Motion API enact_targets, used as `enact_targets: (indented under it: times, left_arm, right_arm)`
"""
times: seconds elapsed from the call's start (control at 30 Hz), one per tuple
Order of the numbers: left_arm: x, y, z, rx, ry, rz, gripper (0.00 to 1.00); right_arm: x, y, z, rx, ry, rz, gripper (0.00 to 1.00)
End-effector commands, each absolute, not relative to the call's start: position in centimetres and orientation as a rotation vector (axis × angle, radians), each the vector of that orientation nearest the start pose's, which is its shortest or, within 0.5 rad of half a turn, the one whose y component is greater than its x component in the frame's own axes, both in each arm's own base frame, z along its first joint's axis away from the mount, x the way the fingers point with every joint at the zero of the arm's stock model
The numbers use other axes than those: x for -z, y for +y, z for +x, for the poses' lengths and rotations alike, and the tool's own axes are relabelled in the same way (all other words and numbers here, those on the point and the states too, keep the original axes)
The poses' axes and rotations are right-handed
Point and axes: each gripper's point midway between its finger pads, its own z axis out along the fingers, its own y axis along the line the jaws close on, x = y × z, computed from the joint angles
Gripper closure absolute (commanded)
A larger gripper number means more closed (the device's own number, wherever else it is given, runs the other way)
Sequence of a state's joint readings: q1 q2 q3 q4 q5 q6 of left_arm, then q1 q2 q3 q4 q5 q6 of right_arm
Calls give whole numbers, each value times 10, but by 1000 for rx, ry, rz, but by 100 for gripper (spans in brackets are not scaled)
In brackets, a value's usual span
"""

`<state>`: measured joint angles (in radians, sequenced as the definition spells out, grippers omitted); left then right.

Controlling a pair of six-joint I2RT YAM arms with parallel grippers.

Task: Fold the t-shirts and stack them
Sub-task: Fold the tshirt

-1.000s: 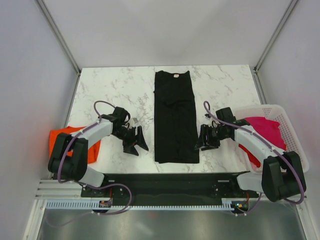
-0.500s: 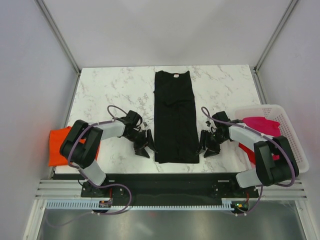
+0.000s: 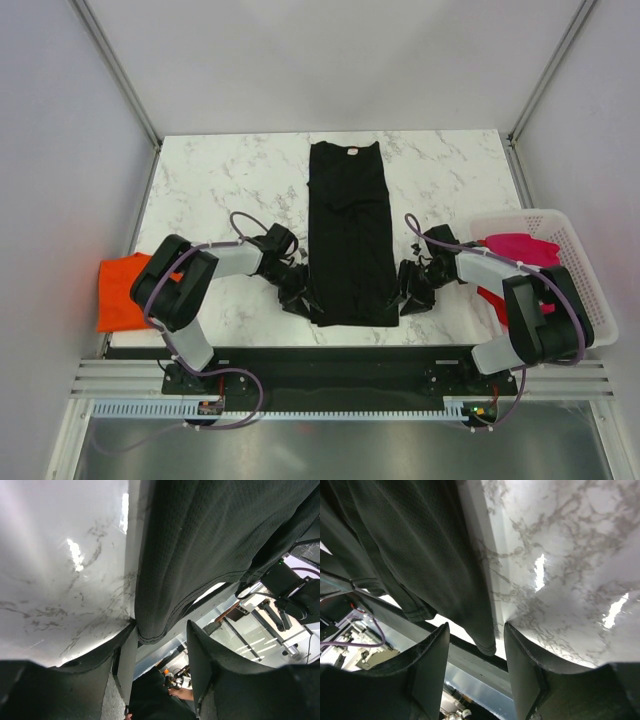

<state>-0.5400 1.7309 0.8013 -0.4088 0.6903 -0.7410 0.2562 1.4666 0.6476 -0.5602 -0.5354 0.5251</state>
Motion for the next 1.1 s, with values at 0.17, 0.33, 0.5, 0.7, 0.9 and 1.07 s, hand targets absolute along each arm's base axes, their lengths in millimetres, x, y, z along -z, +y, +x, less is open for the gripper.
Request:
enact_targets:
  times: [0.17, 0.33, 0.5, 0.7, 0.9, 1.07]
  left_arm:
    - [-14, -263, 164, 1117, 3151, -151, 54]
    - [-20, -266, 165, 1159, 3131, -104, 91]
    - [-34, -264, 172, 1131, 3075, -21, 98]
    - [-71, -259, 203, 1094, 2922, 137, 98]
    - [-99, -246, 251, 993, 2810, 205, 98]
    - [-119, -249, 299, 963, 2722, 188, 98]
  right_arm:
    - [-6, 167, 173, -902, 3042, 351, 49]
    - [-7, 169, 166, -932, 3057, 342, 82]
    - [-31, 180, 181, -1036, 2966, 292, 100]
    - [-83, 193, 209, -1190, 2804, 176, 100]
    - [-109, 192, 238, -1202, 2708, 147, 100]
    - [-118, 187, 283, -1176, 2637, 159, 100]
